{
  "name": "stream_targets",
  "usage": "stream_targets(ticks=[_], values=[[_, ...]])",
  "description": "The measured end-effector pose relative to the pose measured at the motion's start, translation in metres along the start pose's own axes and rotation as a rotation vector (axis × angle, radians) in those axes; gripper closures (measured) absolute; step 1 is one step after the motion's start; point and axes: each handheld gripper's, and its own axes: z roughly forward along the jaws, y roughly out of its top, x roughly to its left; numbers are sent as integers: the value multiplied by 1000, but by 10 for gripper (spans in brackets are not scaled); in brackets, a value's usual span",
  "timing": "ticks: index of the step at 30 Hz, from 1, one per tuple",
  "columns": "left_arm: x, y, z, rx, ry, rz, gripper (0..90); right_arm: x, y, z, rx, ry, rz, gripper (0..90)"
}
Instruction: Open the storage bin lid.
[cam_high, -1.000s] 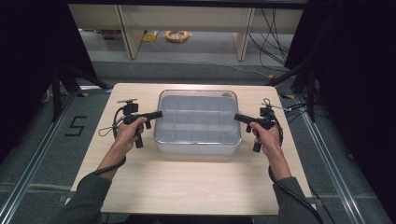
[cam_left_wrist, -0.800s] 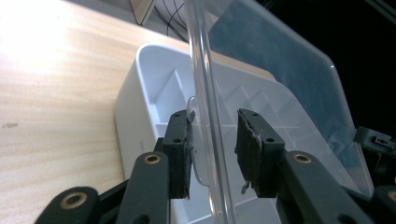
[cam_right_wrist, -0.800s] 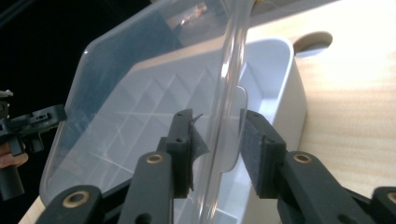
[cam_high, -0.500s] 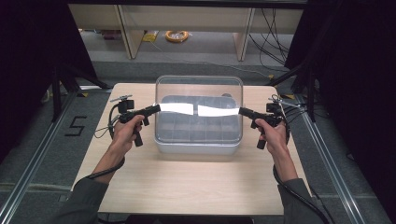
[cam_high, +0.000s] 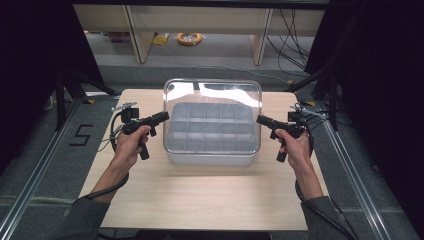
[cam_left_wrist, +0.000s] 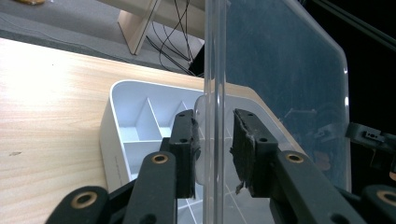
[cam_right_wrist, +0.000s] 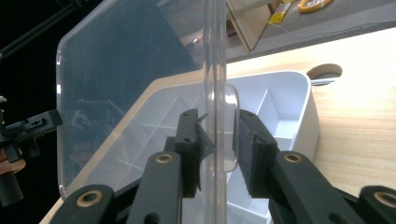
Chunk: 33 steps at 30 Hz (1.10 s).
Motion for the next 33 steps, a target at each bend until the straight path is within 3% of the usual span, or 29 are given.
stream_targets(ticks=[4,5,9,11,13,14,16,20,22,23,24,26,28,29,31,32,33], values=[[-4,-1,-6,-7,-8,11,694,5,-2,-5,-11,6,-20,721],[-5,-2,-7,-9,-9,18,694,7,-3,-7,-7,7,6,721],[-8,-6,-13,-12,-13,26,692,9,-8,-13,-20,12,-33,722],[-9,-9,-15,-12,-9,34,690,13,-11,-17,-14,16,-15,723],[-10,-11,-17,-16,-1,43,684,13,-14,-18,-31,7,-59,723],[-10,-12,-18,-17,0,45,683,16,-16,-19,-26,13,-31,723],[-10,-15,-20,-21,-1,49,682,16,-18,-20,-32,9,-50,723],[-12,-18,-24,-19,4,63,681,17,-23,-21,-34,13,-31,723],[-13,-20,-25,-19,5,62,680,16,-24,-22,-33,11,-50,723],[-13,-21,-26,-17,4,61,680,18,-25,-23,-31,14,-32,723],[-13,-22,-26,-16,3,60,680,17,-26,-23,-44,10,-54,723],[-12,-25,-27,-10,3,56,680,19,-28,-24,-32,14,-34,723],[-13,-28,-28,-7,5,58,680,15,-30,-25,-40,4,-75,723],[-13,-29,-28,-5,5,59,679,19,-32,-26,-20,10,-35,723],[-14,-32,-29,-4,13,66,678,18,-34,-26,-22,10,-33,722],[-14,-34,-30,-1,15,69,677,16,-35,-26,-26,12,-55,722],[-14,-34,-31,2,15,70,676,18,-36,-27,-23,7,-41,722]])
